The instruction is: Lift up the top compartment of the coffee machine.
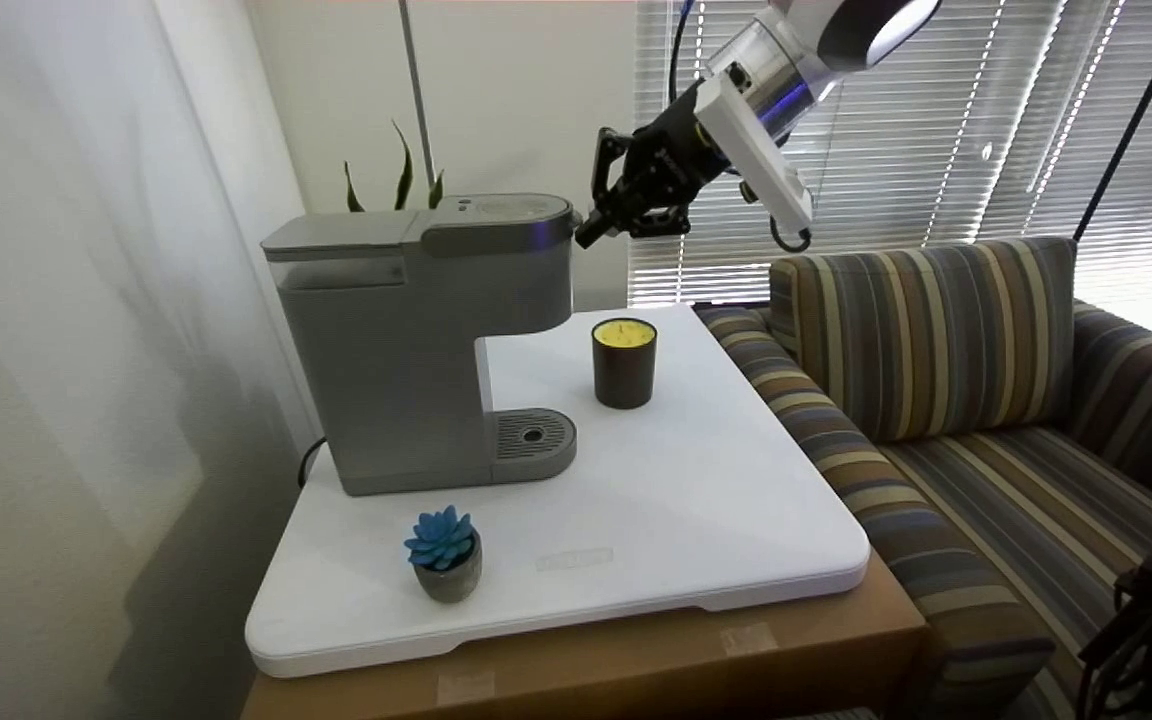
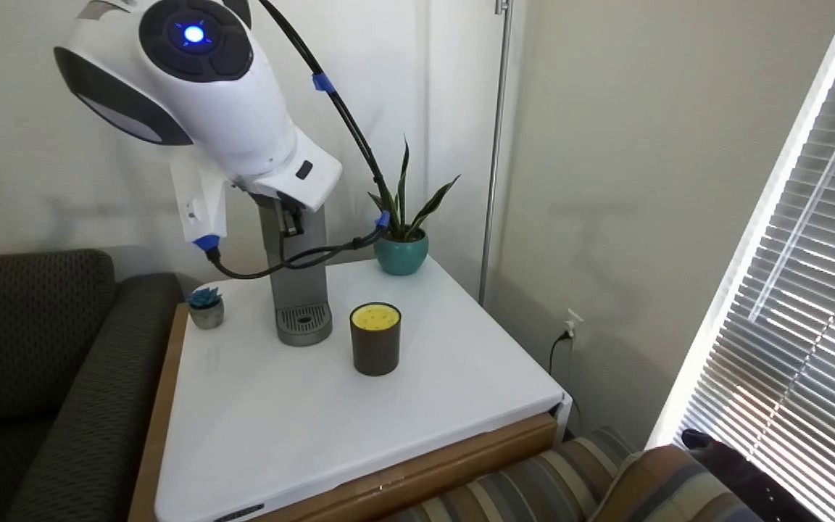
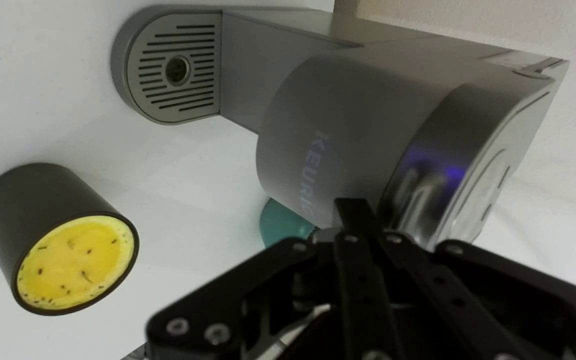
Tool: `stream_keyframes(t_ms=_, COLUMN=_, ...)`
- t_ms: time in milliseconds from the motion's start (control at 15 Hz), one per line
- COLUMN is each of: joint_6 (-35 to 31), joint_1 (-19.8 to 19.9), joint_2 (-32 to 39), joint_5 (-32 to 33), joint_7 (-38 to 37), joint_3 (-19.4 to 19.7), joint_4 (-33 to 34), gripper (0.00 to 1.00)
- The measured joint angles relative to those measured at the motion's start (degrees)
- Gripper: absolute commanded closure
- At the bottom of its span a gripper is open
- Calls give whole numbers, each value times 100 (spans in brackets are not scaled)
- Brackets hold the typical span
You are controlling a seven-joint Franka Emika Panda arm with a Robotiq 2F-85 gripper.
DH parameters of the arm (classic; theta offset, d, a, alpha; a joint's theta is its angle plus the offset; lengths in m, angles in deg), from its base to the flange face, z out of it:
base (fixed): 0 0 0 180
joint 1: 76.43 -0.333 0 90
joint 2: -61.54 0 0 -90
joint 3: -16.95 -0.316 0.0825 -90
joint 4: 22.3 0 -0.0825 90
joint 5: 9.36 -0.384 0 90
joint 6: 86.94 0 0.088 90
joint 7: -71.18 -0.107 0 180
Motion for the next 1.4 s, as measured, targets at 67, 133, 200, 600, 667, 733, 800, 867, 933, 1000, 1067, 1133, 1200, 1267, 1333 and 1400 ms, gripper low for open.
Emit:
stream_keyframes(t_ms=67, joint_6=-10, joint_1=0, joint_2=-10, joint_5=-152, joint_7=151, joint_3=0, joint_4=32, gripper=100)
stream_keyframes(t_ms=133, joint_6=-27, joint_1=0, joint_2=-19, joint_5=-295, joint_7=311, joint_3=2, joint_4=51, gripper=100)
stream_keyframes(t_ms=200, joint_6=-41, joint_1=0, joint_2=-26, joint_5=-433, joint_7=475, joint_3=3, joint_4=62, gripper=100)
stream_keyframes(t_ms=600, joint_6=-62, joint_1=-1, joint_2=-204, joint_5=-1080, joint_7=1198, joint_3=8, joint_4=113, gripper=100)
stream_keyframes(t_ms=667, joint_6=-62, joint_1=-2, joint_2=-243, joint_5=-1158, joint_7=1277, joint_3=8, joint_4=114, gripper=100)
stream_keyframes(t_ms=733, joint_6=-62, joint_1=-5, joint_2=-283, joint_5=-1215, joint_7=1341, joint_3=8, joint_4=114, gripper=100)
stream_keyframes(t_ms=800, joint_6=-62, joint_1=-9, joint_2=-317, joint_5=-1261, joint_7=1400, joint_3=7, joint_4=113, gripper=100)
stream_keyframes(t_ms=867, joint_6=-62, joint_1=-12, joint_2=-338, joint_5=-1297, joint_7=1450, joint_3=7, joint_4=113, gripper=100)
stream_keyframes(t_ms=933, joint_6=-61, joint_1=-16, joint_2=-345, joint_5=-1326, joint_7=1492, joint_3=6, joint_4=113, gripper=100)
stream_keyframes(t_ms=1000, joint_6=-61, joint_1=-18, joint_2=-345, joint_5=-1349, joint_7=1522, joint_3=6, joint_4=113, gripper=100)
stream_keyframes(t_ms=1067, joint_6=-57, joint_1=-19, joint_2=-345, joint_5=-1368, joint_7=1536, joint_3=6, joint_4=113, gripper=100)
stream_keyframes(t_ms=1133, joint_6=-51, joint_1=-20, joint_2=-345, joint_5=-1383, joint_7=1538, joint_3=6, joint_4=113, gripper=100)
stream_keyframes(t_ms=1200, joint_6=-45, joint_1=-20, joint_2=-345, joint_5=-1401, joint_7=1538, joint_3=5, joint_4=113, gripper=100)
stream_keyframes(t_ms=1267, joint_6=-38, joint_1=-21, joint_2=-346, joint_5=-1437, joint_7=1538, joint_3=4, joint_4=113, gripper=100)
stream_keyframes(t_ms=1333, joint_6=-31, joint_1=-22, joint_2=-346, joint_5=-1500, joint_7=1539, joint_3=1, joint_4=113, gripper=100)
stream_keyframes(t_ms=1400, joint_6=-27, joint_1=-24, joint_2=-348, joint_5=-1574, joint_7=1543, joint_3=-1, joint_4=113, gripper=100)
